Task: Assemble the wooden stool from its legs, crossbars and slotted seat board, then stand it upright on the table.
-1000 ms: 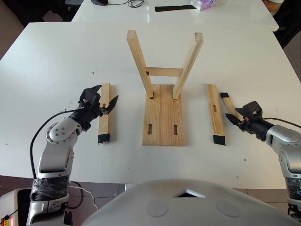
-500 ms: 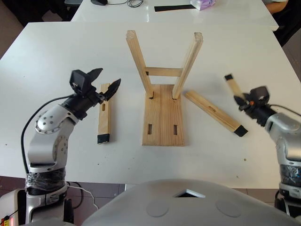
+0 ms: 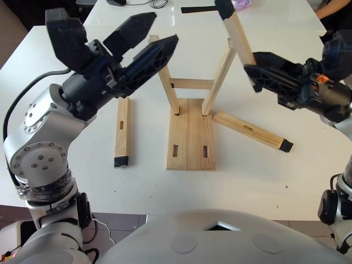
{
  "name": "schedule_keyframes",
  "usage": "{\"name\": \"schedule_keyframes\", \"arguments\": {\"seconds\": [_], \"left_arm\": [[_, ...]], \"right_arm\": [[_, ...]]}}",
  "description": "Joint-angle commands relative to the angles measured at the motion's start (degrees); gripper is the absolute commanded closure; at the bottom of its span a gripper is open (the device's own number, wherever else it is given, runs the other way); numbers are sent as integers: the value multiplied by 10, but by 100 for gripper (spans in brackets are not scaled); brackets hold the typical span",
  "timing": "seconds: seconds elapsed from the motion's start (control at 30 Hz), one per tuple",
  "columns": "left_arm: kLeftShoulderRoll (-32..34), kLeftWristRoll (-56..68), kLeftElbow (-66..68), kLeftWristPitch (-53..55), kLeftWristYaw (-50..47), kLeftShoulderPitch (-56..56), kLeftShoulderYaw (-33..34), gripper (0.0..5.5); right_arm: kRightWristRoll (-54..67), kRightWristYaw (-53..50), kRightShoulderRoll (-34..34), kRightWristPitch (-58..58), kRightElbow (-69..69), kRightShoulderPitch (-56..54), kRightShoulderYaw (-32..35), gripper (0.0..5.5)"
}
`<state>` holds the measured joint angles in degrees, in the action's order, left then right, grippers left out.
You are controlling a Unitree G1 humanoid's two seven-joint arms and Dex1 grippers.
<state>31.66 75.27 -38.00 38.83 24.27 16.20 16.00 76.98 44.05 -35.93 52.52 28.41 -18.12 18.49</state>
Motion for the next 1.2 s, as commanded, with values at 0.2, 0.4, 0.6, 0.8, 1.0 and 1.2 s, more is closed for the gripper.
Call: {"name": "schedule_keyframes", "arguments": {"seconds": [0.2,0.4,0.6,0.8,1.0,1.2], "left_arm": [[9,42,23,24,29,6,-49,203],[-2,23,2,16,46,19,-88,203],[-1,31,4,23,56,28,-108,203],[7,48,7,34,62,38,-118,203],[16,53,10,43,68,36,-119,203],[25,46,8,46,82,26,-120,203]], "right_arm": [[121,-30,-1,23,-67,-62,-26,421],[111,-10,11,32,-83,-71,-72,421],[89,4,20,29,-67,-75,-106,421],[23,39,10,19,-41,-45,-137,421],[-26,64,4,10,-38,-33,-145,421],[-32,71,8,12,-37,-34,-139,421]]}}
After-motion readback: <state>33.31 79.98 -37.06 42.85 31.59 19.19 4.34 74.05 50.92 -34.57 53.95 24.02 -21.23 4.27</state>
